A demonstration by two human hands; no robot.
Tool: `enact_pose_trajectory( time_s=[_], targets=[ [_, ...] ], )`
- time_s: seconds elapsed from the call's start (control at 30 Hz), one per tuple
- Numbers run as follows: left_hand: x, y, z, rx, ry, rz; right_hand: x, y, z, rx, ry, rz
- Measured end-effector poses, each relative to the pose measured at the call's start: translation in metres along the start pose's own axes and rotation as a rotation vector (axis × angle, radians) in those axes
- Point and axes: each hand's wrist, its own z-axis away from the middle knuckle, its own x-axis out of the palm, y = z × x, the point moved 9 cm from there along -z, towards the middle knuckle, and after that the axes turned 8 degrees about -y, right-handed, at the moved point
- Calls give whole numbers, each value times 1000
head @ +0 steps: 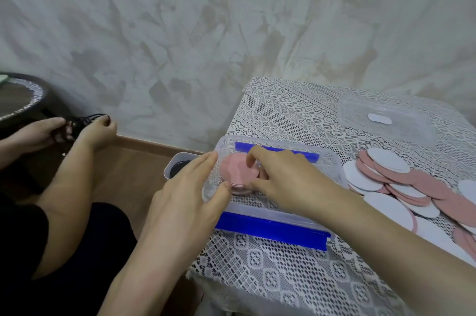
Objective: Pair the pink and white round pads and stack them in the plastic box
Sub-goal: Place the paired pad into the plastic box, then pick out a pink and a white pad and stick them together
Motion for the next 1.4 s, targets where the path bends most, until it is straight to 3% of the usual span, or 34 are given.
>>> enact_pose_trajectory(
  time_s=[0.43,0.53,0.63,0.8,1.03,1.4],
  targets=[
    [2,5,2,-18,18,-98,5,-2,-3,2,-49,10],
    [-1,12,2,-28,20,-210,-1,-4,3,-4,-85,30],
    [-11,20,-1,-34,85,-386,-14,-10,15,-35,-15,170],
    [-17,44,-12,71,163,-496,-47,-18,48,-61,164,422],
    [33,110,-24,277,113,-605,-84,14,107,40,262,408],
    [153,227,-13,517,60,-581,-95,145,214,367,318,348]
  ],
)
